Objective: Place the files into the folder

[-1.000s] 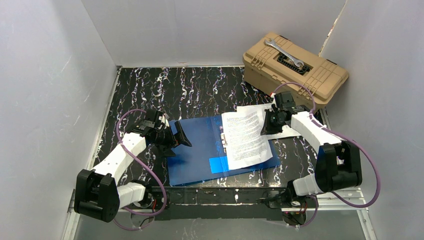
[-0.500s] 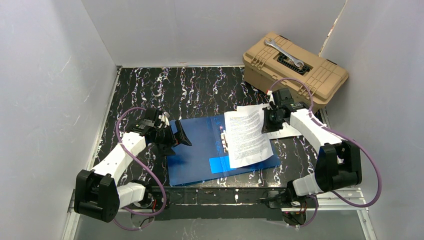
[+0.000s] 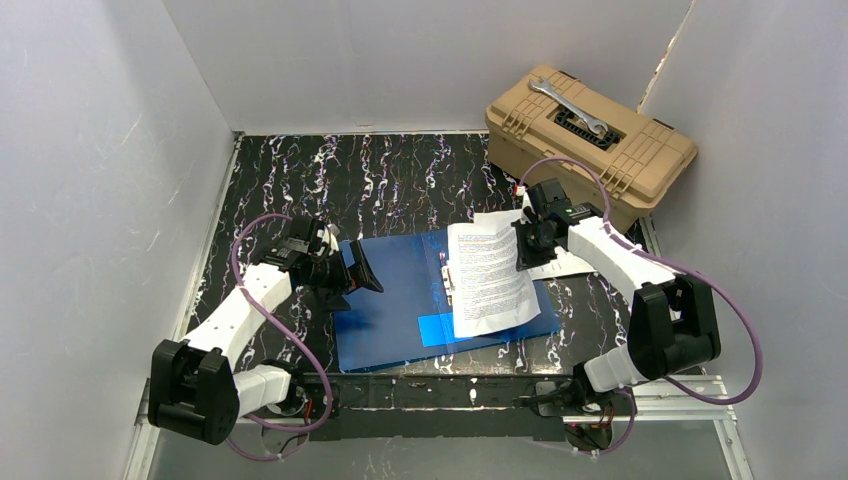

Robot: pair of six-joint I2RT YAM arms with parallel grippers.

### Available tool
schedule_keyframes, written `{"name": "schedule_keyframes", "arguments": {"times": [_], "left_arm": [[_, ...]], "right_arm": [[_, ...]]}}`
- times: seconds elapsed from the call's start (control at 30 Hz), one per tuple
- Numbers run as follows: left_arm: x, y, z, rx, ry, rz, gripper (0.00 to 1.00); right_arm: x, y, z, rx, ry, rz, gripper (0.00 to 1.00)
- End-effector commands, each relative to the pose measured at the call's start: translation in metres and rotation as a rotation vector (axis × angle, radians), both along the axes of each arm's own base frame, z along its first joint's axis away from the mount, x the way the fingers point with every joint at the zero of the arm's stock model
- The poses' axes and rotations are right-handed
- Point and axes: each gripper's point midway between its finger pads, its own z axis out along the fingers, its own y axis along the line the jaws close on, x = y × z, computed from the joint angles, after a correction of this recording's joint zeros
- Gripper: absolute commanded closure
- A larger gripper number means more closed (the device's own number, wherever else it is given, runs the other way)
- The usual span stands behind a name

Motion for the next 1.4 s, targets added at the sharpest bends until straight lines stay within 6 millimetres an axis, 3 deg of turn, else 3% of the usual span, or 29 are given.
{"name": "schedule_keyframes", "arguments": {"times": [0.0,0.23,0.6,1.1,1.37], "left_arm": [[0.005,0.0,0.014,-0.003,-0.037,-0.011,0.02],[0.007,0.0,0.016,0.002,-0.043,-0.017,0.02],[0.007,0.001,0.015,0.004,-0.046,-0.019,0.02],[0.005,0.001,0.015,0.003,-0.05,-0.029,0.02],[0.005,0.001,0.015,0.003,-0.047,-0.03,0.02]], "right_arm": [[0.013,-0.002,0.02,-0.035,-0.092,0.054,0.99],[0.003,0.0,0.013,-0.093,-0.087,0.141,0.99],[-0.002,-0.001,0.02,-0.114,-0.19,0.236,0.99],[0.0,0.023,0.02,-0.066,-0.232,0.347,0.99],[-0.001,0.015,0.02,-0.126,-0.234,0.369,0.99]]}}
